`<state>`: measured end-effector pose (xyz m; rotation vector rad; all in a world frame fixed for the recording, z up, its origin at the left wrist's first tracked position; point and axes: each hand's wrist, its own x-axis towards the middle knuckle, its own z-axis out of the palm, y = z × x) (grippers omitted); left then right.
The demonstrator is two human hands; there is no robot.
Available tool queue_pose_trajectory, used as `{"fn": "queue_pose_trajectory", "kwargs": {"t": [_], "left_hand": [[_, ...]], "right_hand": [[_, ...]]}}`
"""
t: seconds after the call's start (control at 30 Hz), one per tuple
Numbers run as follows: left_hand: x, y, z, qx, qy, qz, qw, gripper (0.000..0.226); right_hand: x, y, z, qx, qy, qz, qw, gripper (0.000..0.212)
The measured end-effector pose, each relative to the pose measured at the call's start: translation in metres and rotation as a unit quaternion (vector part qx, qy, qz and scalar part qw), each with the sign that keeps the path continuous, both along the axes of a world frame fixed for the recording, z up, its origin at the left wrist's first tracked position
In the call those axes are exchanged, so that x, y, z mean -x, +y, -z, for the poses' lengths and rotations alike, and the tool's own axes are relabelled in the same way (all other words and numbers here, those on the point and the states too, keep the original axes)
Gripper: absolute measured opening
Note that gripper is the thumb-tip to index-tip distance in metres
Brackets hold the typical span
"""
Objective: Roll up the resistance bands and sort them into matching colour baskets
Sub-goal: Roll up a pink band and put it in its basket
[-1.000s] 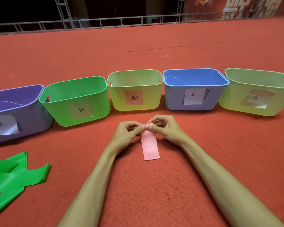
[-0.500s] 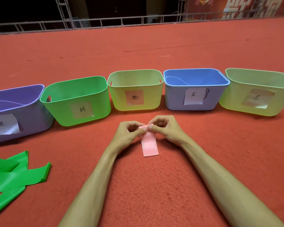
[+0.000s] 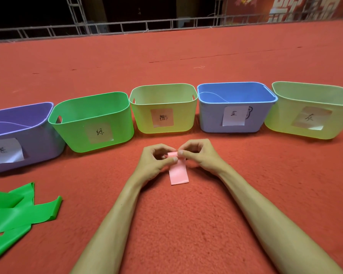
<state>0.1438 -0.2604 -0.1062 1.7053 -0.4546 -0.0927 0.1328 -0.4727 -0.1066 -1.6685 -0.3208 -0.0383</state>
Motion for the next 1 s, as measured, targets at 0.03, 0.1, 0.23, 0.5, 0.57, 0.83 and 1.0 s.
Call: {"fn": "queue_pose_trajectory", "kwargs": {"t": [0.03,0.1,0.23,0.5,0.57,0.83,1.0], "left_hand": [[0.0002,-0.0004,-0.0002,0.001,0.007,-0.005,1.0,0.022],[0.0,-0.0012,-0.0008,-0.002,0.016,-0.003,1.0,0.015],[0.0013,-0.0007,-0.0025,-0.015,0.004,0.012,1.0,0.013],[-0.0007,0.0047,-0.0017,0.02,-0.008,0.009,1.0,0.02],[-0.0017,0.0044,-0.0003,0.013,-0.01,0.008,1.0,0.022],[0.0004,0.0005,-0.0026,-0.017,-0.007,0.01,1.0,0.011],[0.0016,0.0027,-0.0031,0.004,-0.008,0.008,1.0,0.014]], "right_hand": [[0.0003,-0.0007,-0.0001,-0.003,-0.005,0.0,1.0,0.011],[0.0013,-0.0013,-0.0013,-0.005,-0.017,0.003,1.0,0.012],[0.0009,0.0003,-0.0003,-0.001,-0.022,0.01,1.0,0.014],[0.0002,0.0047,0.0016,0.052,-0.006,0.012,0.999,0.015],[0.0007,0.0028,0.0017,0.039,-0.001,0.003,0.999,0.012],[0.0037,-0.0013,-0.002,0.009,-0.022,-0.018,1.0,0.017],[0.0034,0.0025,-0.0028,0.013,-0.011,-0.001,1.0,0.023]]}}
